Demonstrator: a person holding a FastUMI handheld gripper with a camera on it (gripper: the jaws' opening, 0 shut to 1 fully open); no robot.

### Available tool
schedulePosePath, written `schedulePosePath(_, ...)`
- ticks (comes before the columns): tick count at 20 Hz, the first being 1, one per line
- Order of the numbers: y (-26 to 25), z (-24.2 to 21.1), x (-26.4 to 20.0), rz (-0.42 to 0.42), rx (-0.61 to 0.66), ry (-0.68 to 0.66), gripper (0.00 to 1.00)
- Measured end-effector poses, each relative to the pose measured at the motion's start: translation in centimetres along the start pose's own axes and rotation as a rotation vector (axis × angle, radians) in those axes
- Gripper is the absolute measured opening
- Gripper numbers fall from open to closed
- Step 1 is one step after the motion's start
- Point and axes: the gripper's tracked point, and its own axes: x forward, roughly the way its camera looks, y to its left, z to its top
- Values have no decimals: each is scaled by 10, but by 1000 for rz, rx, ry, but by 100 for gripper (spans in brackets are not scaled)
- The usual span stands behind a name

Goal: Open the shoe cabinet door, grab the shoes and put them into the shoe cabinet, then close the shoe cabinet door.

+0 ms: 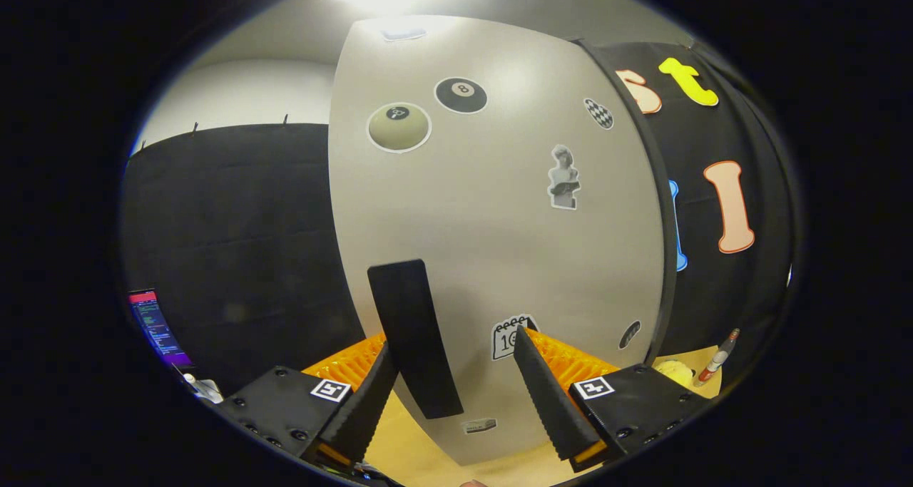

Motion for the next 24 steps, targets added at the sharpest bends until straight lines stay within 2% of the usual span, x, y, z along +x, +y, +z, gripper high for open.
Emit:
schedulePosePath(5, 21, -10, 26, -25, -48, 9, 98)
schedulePosePath(13, 48, -24, 8, -103, -68, -29, 98)
schedulePosePath(19, 29, -9, -56, -247, -150, -108, 98)
schedulePosePath(24, -17, 14, -147, -390, -160, -166, 97)
